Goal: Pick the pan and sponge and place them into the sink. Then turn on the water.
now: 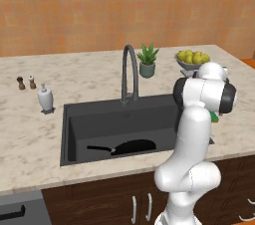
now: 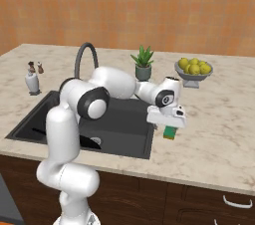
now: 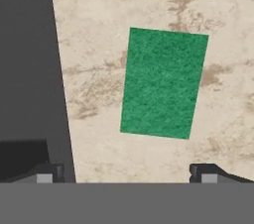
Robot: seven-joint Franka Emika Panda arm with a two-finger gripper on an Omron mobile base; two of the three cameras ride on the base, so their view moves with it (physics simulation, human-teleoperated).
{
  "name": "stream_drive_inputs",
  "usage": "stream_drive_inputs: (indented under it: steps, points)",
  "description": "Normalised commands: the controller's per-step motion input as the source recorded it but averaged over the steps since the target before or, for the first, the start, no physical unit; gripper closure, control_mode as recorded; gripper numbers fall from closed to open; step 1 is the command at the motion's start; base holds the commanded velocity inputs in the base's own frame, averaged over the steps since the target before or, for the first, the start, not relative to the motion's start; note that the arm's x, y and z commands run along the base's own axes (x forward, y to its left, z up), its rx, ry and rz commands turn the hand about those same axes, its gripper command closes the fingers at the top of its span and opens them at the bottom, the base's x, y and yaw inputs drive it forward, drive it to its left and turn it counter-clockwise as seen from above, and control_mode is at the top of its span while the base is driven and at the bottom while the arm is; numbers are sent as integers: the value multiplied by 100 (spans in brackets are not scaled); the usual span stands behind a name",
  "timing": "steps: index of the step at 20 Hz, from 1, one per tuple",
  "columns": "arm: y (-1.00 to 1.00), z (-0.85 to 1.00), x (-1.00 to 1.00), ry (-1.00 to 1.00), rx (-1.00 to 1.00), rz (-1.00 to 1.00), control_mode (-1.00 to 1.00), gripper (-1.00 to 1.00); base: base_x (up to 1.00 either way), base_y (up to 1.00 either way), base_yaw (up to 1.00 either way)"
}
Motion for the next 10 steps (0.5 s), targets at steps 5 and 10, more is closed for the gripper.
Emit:
stream_drive_inputs:
  steps: [5, 10]
  points:
    - [-23, -24, 25, 0, 0, 0, -100, -100, 0, 0, 0]
    - [-8, -31, 14, 0, 0, 0, -100, -100, 0, 0, 0]
